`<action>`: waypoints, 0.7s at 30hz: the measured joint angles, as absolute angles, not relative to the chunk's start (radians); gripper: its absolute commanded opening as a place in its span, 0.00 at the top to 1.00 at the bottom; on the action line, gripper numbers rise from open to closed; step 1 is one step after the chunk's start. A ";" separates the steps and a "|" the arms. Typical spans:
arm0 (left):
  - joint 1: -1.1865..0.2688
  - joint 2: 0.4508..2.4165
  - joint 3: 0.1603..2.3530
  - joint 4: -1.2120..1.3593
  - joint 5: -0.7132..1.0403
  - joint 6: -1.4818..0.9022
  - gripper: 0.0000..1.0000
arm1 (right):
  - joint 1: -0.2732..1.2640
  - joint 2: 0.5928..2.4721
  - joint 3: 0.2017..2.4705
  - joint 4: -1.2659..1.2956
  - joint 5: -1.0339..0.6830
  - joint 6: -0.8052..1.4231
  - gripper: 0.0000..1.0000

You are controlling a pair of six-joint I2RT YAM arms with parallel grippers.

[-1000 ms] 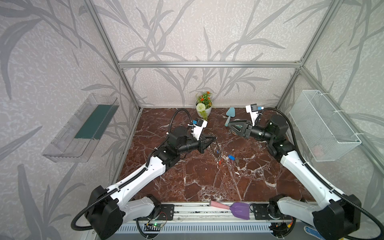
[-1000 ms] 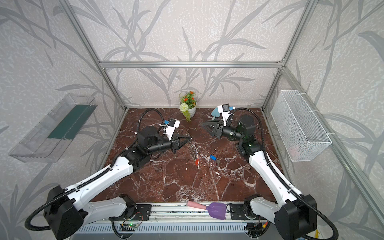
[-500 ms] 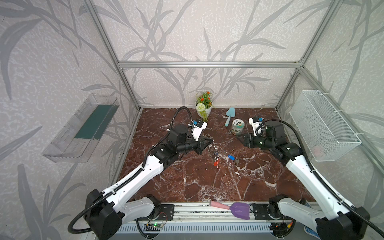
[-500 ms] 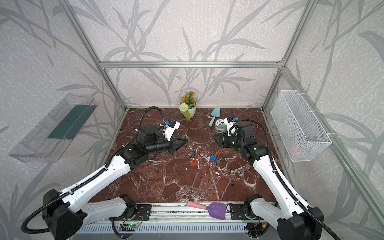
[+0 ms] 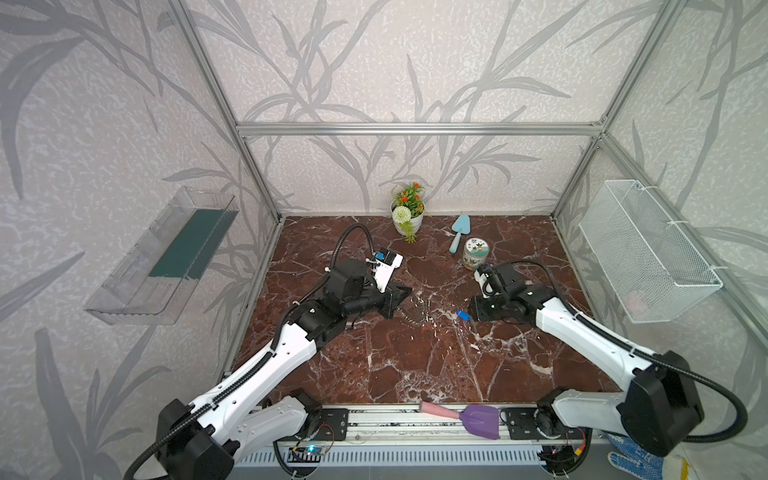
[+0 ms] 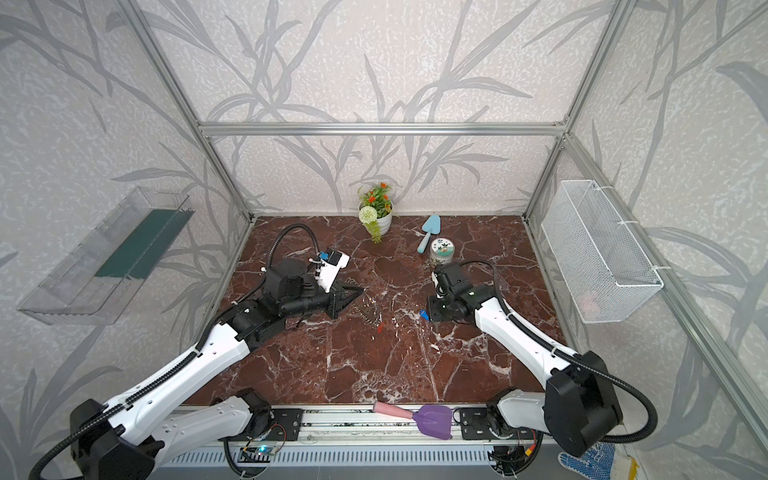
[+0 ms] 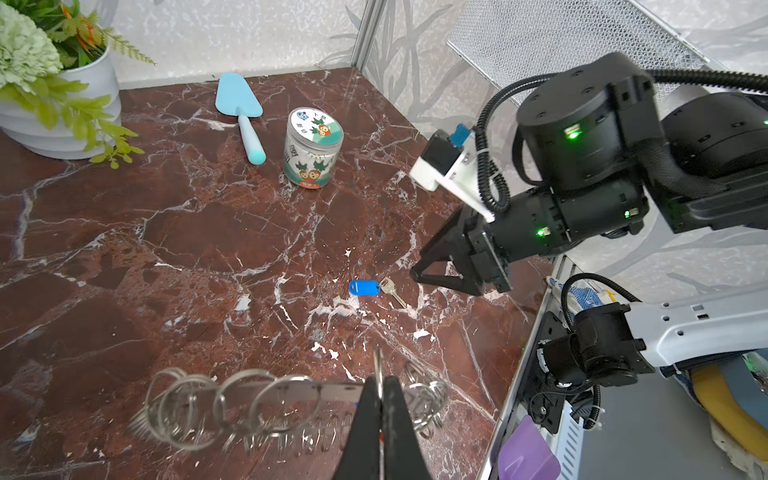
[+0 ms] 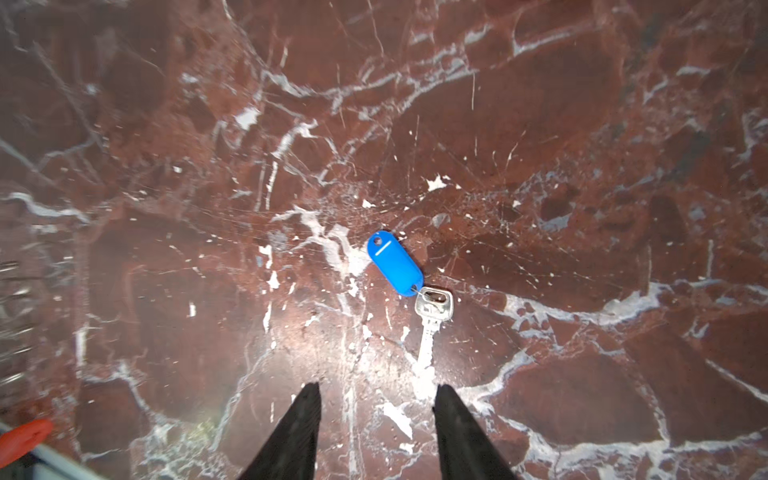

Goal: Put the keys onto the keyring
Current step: 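Release the plate with the right gripper and draw it back while the left gripper holds, then lower the open right gripper over the blue-tagged key on the table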

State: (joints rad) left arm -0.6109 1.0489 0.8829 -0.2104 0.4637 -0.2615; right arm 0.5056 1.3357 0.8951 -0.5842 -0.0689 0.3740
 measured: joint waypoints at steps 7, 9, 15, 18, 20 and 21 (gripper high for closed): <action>-0.610 1.036 0.874 -0.210 0.468 -0.261 1.00 | 0.531 1.586 1.000 -0.618 -0.032 0.374 0.53; -0.609 1.028 0.872 -0.210 0.469 -0.261 1.00 | 0.531 1.645 1.042 -0.639 -0.027 0.374 0.53; -0.607 1.021 0.872 -0.209 0.474 -0.261 1.00 | 0.531 1.689 1.071 -0.672 0.006 0.374 0.56; -0.607 1.021 0.872 -0.208 0.477 -0.262 1.00 | 0.531 1.689 1.071 -0.686 0.027 0.326 0.57; -0.607 1.021 0.870 -0.207 0.479 -0.262 1.00 | 0.530 1.689 1.071 -0.688 0.030 0.301 0.57; -0.607 1.021 0.868 -0.206 0.481 -0.262 1.00 | 0.528 1.690 1.071 -0.690 0.028 0.295 0.57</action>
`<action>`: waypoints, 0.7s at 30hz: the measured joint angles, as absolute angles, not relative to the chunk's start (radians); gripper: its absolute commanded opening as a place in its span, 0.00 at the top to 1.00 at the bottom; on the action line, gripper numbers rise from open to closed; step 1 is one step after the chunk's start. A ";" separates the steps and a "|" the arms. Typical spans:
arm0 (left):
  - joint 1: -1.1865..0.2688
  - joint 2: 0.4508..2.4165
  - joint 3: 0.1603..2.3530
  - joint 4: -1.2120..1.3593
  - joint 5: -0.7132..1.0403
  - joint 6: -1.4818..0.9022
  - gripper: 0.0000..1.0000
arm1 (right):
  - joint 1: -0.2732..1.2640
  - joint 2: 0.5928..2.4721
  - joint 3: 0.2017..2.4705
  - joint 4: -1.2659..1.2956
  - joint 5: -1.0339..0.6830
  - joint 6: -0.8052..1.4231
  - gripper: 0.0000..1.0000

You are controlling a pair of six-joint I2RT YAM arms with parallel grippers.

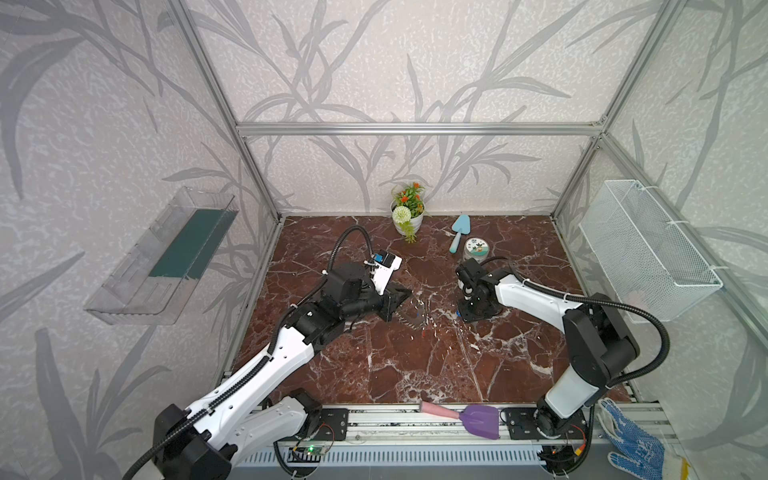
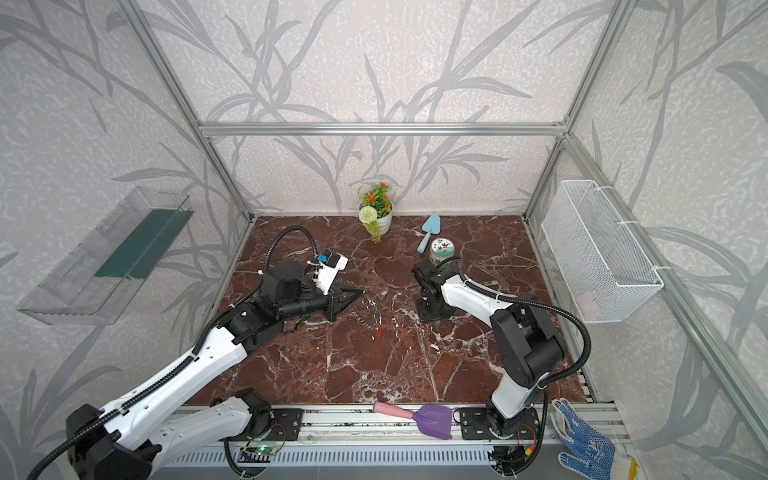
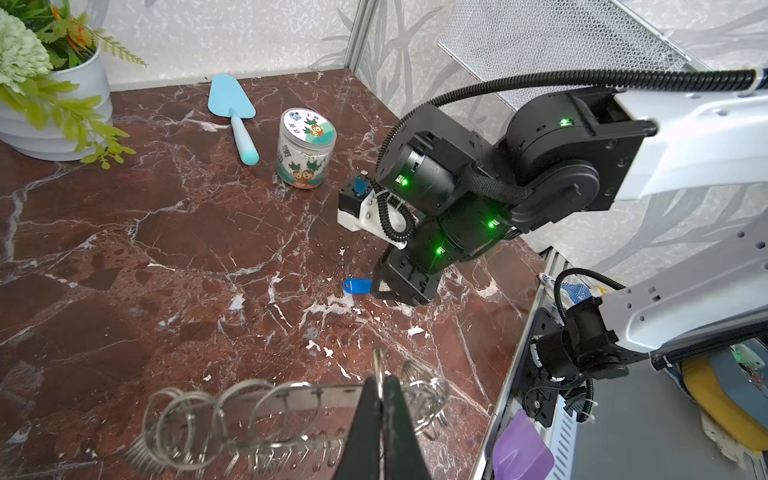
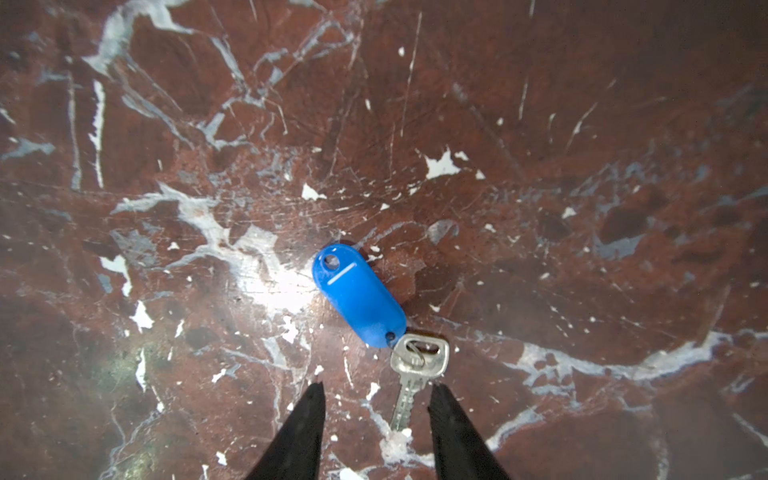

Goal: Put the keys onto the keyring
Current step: 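Lower the open right gripper over the blue-tagged key on the table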

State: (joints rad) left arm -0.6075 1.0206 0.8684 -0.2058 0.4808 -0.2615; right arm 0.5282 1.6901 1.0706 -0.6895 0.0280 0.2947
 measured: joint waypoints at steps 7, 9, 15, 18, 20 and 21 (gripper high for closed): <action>-0.607 1.021 0.866 -0.202 0.485 -0.262 1.00 | 0.508 1.734 1.071 -0.686 0.013 0.274 0.61; -0.607 1.021 0.866 -0.202 0.489 -0.262 1.00 | 0.506 1.735 1.071 -0.685 0.008 0.269 0.63; -0.607 1.021 0.866 -0.202 0.495 -0.262 1.00 | 0.502 1.735 1.071 -0.677 -0.002 0.260 0.69; -0.607 1.021 0.863 -0.201 0.496 -0.262 1.00 | 0.502 1.735 1.071 -0.675 -0.009 0.259 0.72; -0.607 1.021 0.862 -0.201 0.497 -0.262 1.00 | 0.502 1.735 1.071 -0.673 -0.010 0.259 0.73; -0.607 1.021 0.862 -0.201 0.497 -0.262 1.00 | 0.502 1.735 1.071 -0.671 -0.010 0.259 0.75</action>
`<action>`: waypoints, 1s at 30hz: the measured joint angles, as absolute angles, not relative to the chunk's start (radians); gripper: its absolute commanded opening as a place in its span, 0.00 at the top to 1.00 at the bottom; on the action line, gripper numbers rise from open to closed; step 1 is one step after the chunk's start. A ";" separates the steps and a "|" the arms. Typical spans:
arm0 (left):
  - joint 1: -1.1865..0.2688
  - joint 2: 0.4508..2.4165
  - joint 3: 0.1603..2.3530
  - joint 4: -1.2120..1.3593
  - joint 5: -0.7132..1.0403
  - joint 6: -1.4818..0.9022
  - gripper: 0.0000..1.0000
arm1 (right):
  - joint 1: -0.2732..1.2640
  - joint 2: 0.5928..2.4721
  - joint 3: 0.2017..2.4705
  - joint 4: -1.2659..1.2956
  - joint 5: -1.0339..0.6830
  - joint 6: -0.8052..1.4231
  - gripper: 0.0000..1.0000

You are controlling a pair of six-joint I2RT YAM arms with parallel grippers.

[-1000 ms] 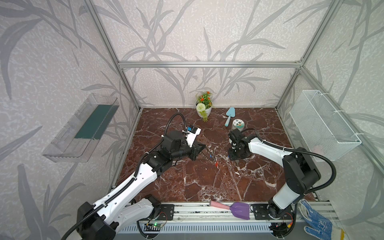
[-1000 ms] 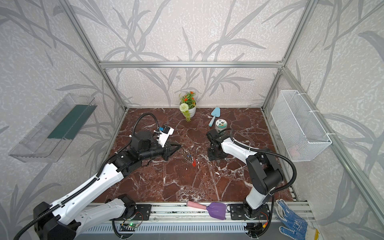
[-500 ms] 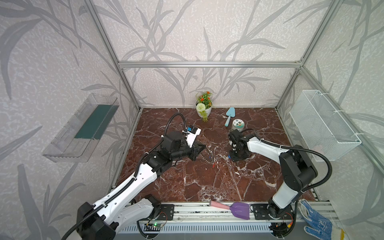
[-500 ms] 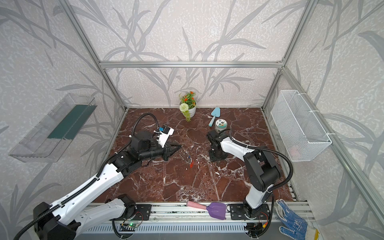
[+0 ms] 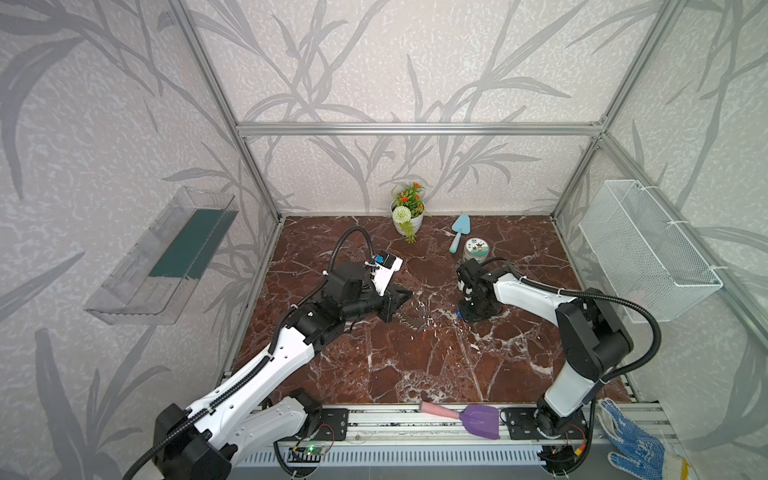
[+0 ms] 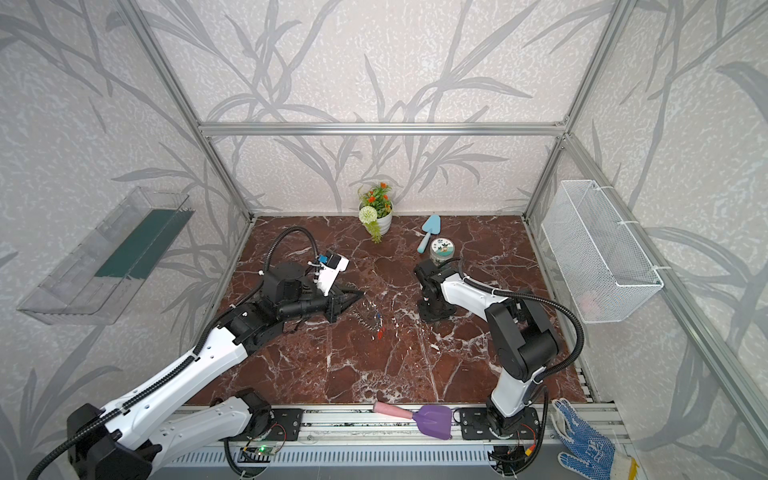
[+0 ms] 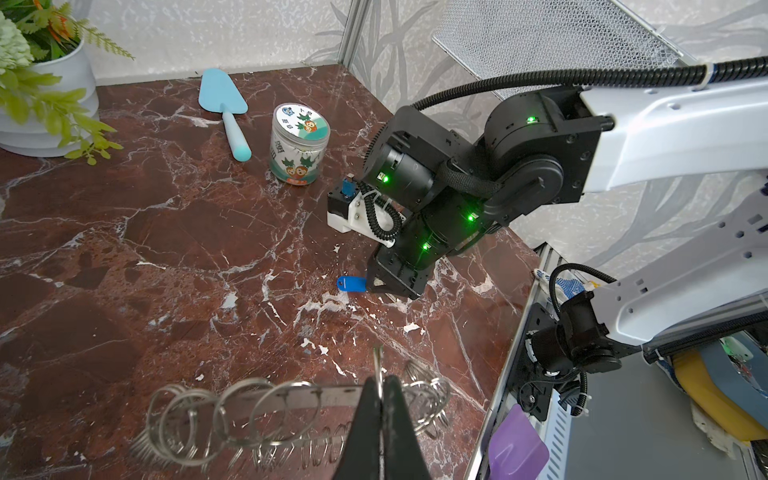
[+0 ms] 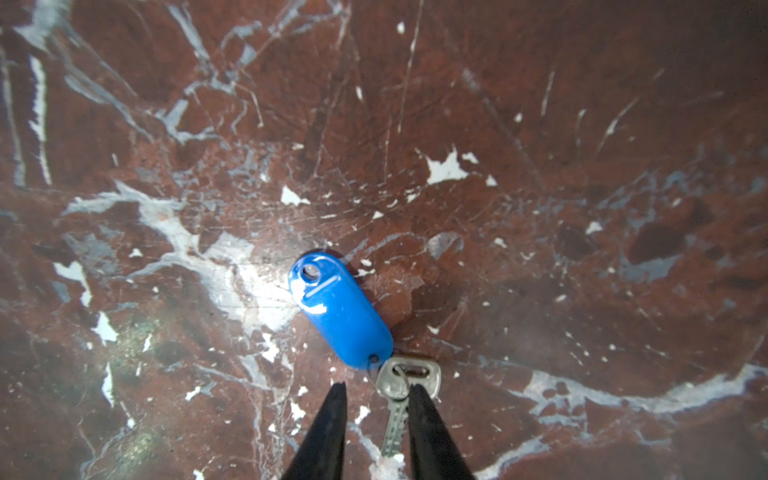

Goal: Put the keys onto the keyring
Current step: 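Lower the open right gripper over the blue-tagged key on the table, then close the right gripper on the key's ring and lift the key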

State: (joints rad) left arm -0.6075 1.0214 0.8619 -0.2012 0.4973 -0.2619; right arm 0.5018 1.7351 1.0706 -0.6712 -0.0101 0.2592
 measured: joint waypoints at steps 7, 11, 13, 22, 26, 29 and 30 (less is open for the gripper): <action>-0.607 1.022 0.861 -0.194 0.500 -0.262 1.00 | 0.502 1.735 1.070 -0.666 -0.009 0.258 0.81; -0.607 1.023 0.861 -0.188 0.500 -0.262 1.00 | 0.502 1.735 1.070 -0.662 -0.009 0.258 0.88; -0.607 1.022 0.861 -0.187 0.500 -0.262 1.00 | 0.502 1.735 1.070 -0.660 -0.009 0.259 0.90; -0.607 1.023 0.861 -0.187 0.500 -0.262 1.00 | 0.502 1.735 1.070 -0.654 -0.019 0.300 1.00; -0.607 1.023 0.861 -0.187 0.501 -0.262 1.00 | 0.502 1.735 1.070 -0.651 -0.039 0.352 1.00; -0.607 1.023 0.861 -0.186 0.503 -0.262 1.00 | 0.502 1.735 1.071 -0.651 -0.053 0.389 1.00; -0.607 1.023 0.861 -0.186 0.504 -0.262 1.00 | 0.502 1.735 1.071 -0.651 -0.054 0.399 0.97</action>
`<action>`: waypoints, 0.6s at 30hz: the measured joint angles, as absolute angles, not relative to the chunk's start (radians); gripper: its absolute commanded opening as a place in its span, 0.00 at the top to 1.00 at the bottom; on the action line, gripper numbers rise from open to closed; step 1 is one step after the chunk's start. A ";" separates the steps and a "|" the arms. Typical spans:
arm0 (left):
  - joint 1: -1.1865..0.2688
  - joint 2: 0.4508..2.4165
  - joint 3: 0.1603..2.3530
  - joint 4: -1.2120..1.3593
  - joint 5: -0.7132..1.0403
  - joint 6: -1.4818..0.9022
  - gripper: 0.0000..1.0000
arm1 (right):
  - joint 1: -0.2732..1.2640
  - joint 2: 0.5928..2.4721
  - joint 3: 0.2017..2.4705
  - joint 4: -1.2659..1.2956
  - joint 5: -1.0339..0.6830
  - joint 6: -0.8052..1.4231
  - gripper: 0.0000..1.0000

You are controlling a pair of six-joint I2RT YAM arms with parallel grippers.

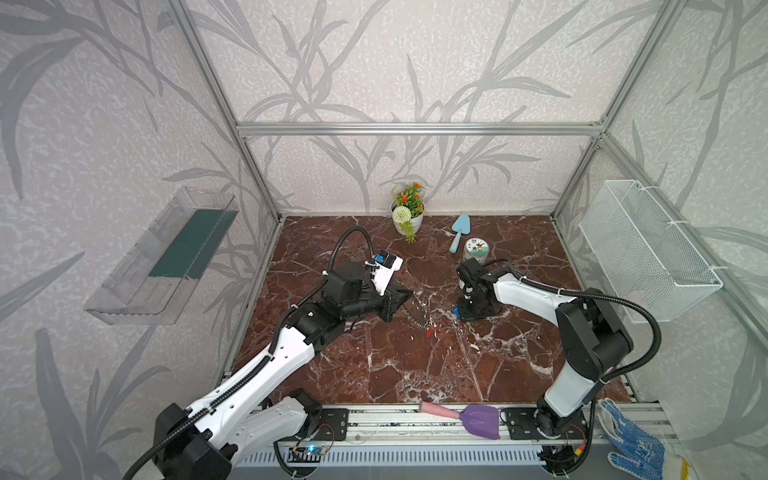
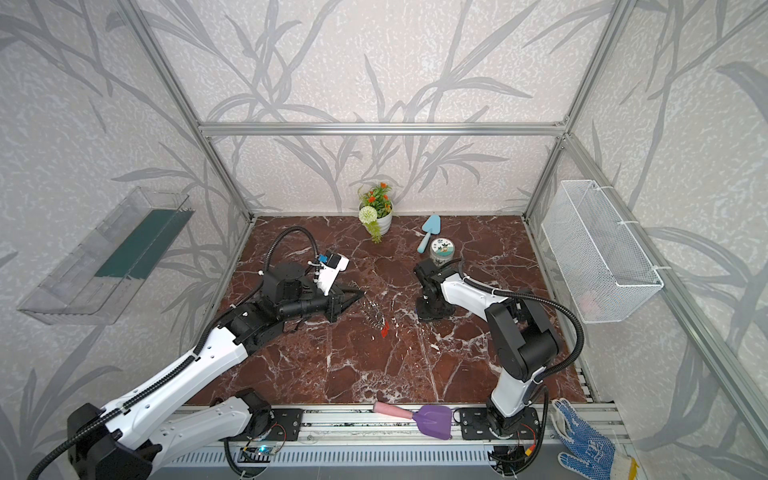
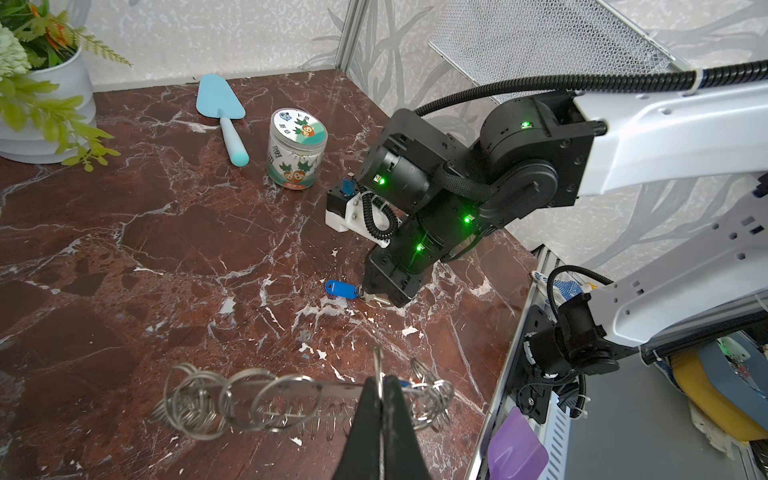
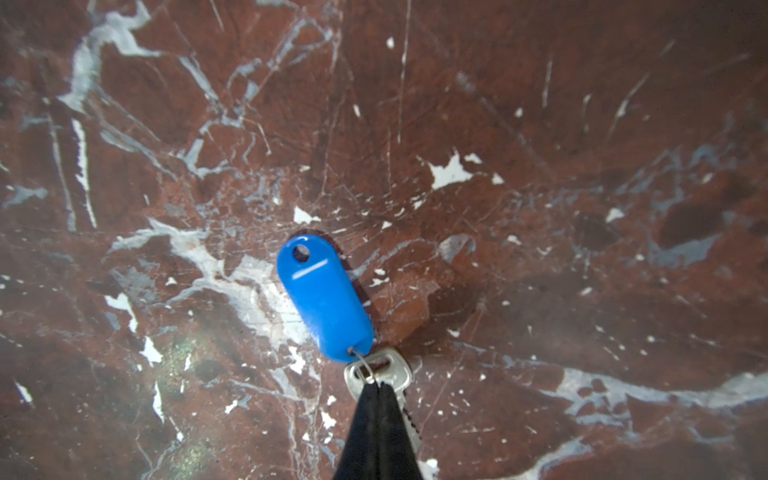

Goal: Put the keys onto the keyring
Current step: 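Close the right gripper on the key's ring and lift the key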

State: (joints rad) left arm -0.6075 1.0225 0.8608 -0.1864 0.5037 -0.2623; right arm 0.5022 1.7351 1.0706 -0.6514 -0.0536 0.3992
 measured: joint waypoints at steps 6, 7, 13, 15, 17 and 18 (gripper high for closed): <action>-0.607 1.023 0.861 -0.186 0.507 -0.262 1.00 | 0.510 1.735 1.072 -0.646 -0.077 0.445 0.78; -0.607 1.023 0.861 -0.186 0.508 -0.262 1.00 | 0.511 1.734 1.072 -0.641 -0.091 0.449 0.77; -0.607 1.023 0.855 -0.180 0.515 -0.263 1.00 | 0.513 1.678 1.072 -0.604 -0.163 0.453 0.67; -0.607 1.023 0.854 -0.179 0.518 -0.263 1.00 | 0.511 1.655 1.071 -0.601 -0.167 0.440 0.67; -0.607 1.023 0.853 -0.179 0.520 -0.263 1.00 | 0.505 1.641 1.071 -0.603 -0.162 0.415 0.68; -0.607 1.023 0.852 -0.179 0.521 -0.263 1.00 | 0.502 1.637 1.070 -0.604 -0.157 0.403 0.68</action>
